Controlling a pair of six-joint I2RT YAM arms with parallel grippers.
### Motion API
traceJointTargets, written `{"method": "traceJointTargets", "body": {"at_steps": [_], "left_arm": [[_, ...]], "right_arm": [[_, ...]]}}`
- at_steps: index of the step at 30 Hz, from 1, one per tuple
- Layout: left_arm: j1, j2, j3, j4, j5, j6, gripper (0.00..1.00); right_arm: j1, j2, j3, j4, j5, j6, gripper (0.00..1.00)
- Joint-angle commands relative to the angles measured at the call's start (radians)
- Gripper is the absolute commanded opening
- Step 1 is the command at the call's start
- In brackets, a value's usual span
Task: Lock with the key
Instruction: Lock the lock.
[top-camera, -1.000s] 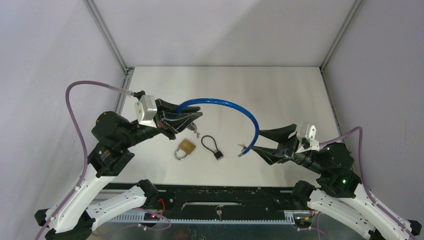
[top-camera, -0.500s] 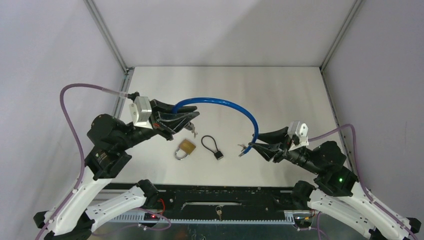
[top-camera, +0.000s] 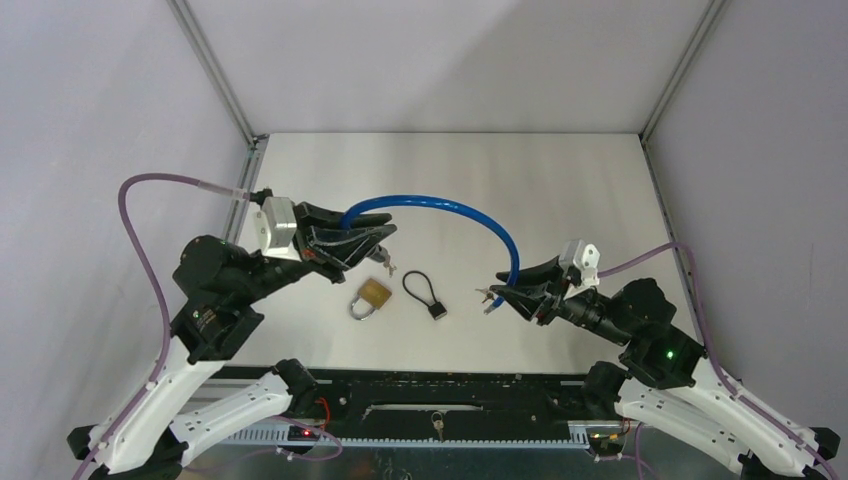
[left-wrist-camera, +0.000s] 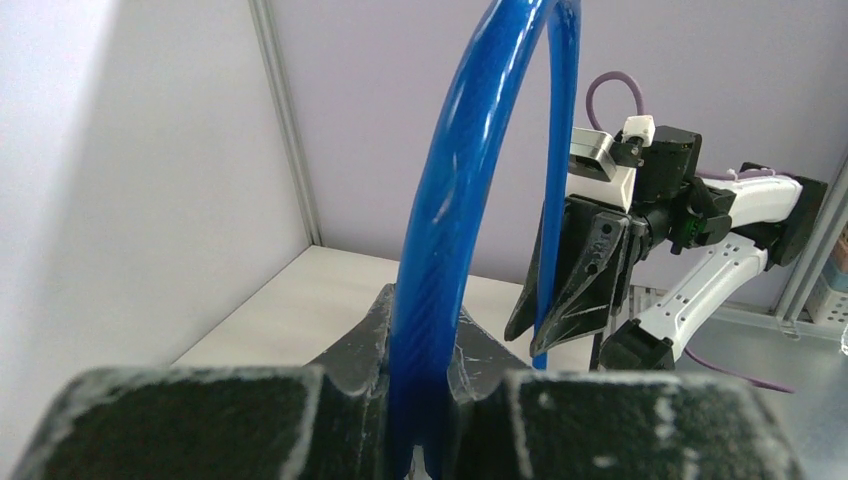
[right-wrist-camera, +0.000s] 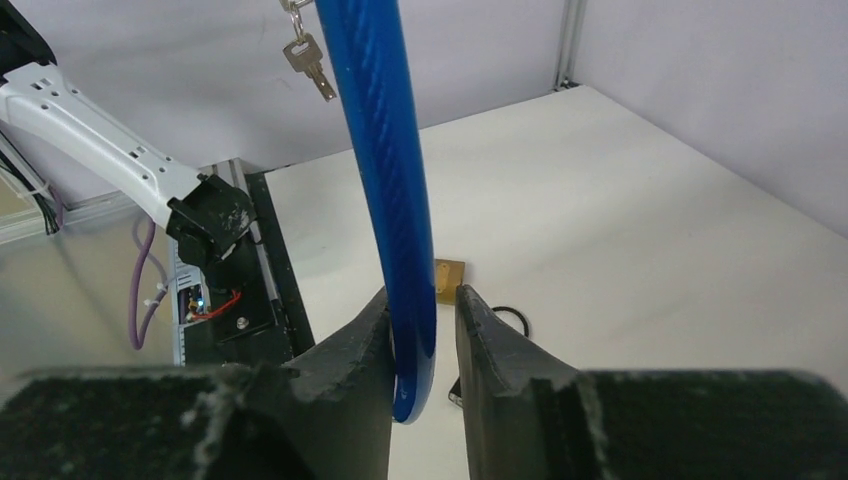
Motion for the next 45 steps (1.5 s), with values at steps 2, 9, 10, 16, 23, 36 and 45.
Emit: {"method": "traceJointTargets", "body": {"at_steps": [2, 9, 10, 16, 23, 36, 45], "left_arm": [[0.006, -0.017, -0.013, 0.106, -0.011, -0.032, 0.0], [0.006, -0.039, -0.053, 0.14, -0.109, -0.096, 0.0], [0.006, -0.043, -0.063, 0.15, -0.118, -0.106, 0.0], [0.006, -0.077, -0.158, 0.276, -0.143, -0.213, 0.0], [0.006, -0.051, -0.202, 0.451, 0.021, -0.337, 0.0], [0.007, 0.002, -0.18, 0.468, 0.17, -0.421, 0.0], [0.006, 0.004, -0.193, 0.501, 0.175, -0.432, 0.0]], "right_arm": [[0.011, 0.007, 0.002, 0.038, 0.03, 0.008, 0.21], [0.04, -0.002, 0.002, 0.082, 0.051, 0.0, 0.0], [0.048, -0.002, 0.002, 0.102, 0.053, -0.002, 0.0], [0.132, 0.012, -0.02, 0.577, 0.1, 0.05, 0.0], [0.281, 0.244, 0.061, 0.974, 0.177, -0.013, 0.0], [0.354, 0.424, 0.221, 1.03, 0.25, -0.104, 0.0], [0.356, 0.461, 0.261, 0.987, 0.183, -0.065, 0.0]]}}
